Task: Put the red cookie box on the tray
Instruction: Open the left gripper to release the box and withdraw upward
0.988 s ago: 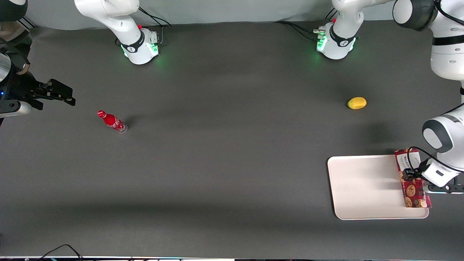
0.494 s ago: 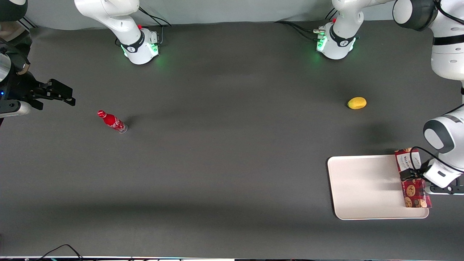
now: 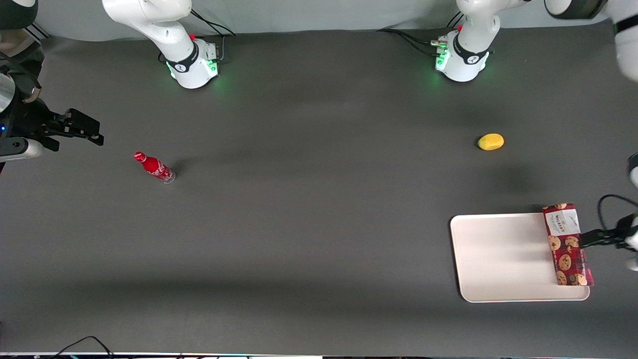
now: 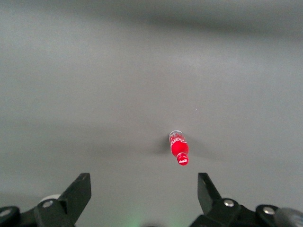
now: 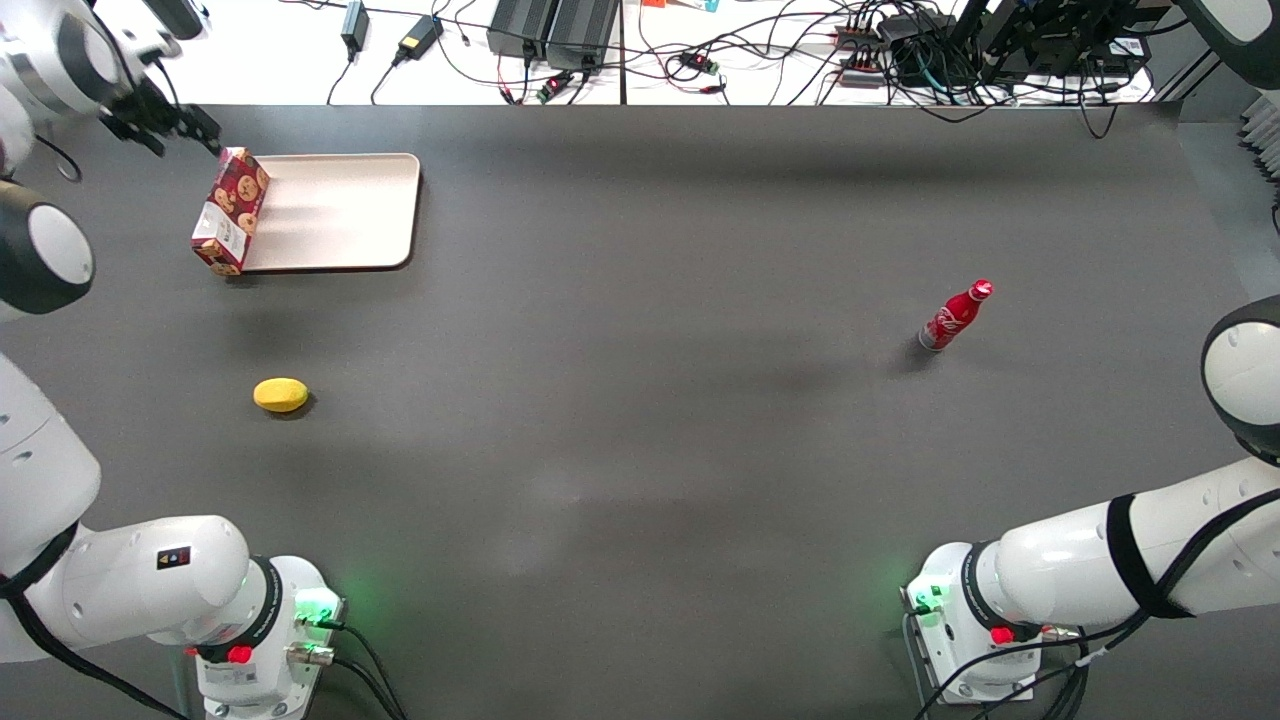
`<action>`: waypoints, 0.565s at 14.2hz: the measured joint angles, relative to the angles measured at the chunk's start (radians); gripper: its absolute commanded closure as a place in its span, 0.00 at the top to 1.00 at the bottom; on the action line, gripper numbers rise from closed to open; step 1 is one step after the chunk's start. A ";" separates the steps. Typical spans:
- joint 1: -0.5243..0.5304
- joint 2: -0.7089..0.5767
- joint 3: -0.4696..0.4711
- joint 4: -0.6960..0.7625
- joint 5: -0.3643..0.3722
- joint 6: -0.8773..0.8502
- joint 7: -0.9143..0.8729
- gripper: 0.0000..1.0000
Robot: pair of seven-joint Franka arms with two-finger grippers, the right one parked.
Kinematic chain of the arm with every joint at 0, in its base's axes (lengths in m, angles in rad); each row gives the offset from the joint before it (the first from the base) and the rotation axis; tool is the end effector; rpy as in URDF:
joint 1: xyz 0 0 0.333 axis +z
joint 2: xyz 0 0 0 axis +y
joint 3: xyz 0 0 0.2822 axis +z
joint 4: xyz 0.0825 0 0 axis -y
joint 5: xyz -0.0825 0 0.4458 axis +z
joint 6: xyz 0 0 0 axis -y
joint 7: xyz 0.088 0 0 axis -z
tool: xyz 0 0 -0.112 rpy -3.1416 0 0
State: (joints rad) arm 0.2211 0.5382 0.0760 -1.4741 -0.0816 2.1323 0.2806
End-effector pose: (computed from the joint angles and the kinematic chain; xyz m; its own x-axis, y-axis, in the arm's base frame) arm 0.7249 0.2100 0.3174 0.9911 0.0423 0.1259 0.0427 -0.9991 0.0000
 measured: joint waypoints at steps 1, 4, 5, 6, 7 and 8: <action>0.000 -0.048 0.000 0.007 0.000 -0.076 -0.030 1.00; 0.000 -0.225 0.000 0.013 0.001 -0.359 -0.067 1.00; -0.001 -0.286 0.000 0.007 0.002 -0.440 -0.070 1.00; -0.002 -0.350 -0.001 -0.008 0.002 -0.510 -0.071 1.00; -0.010 -0.406 -0.003 -0.030 0.002 -0.564 -0.072 1.00; -0.022 -0.453 -0.005 -0.054 0.002 -0.601 -0.076 1.00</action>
State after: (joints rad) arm 0.1992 0.0848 0.0711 -1.5277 -0.0795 1.5309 0.2046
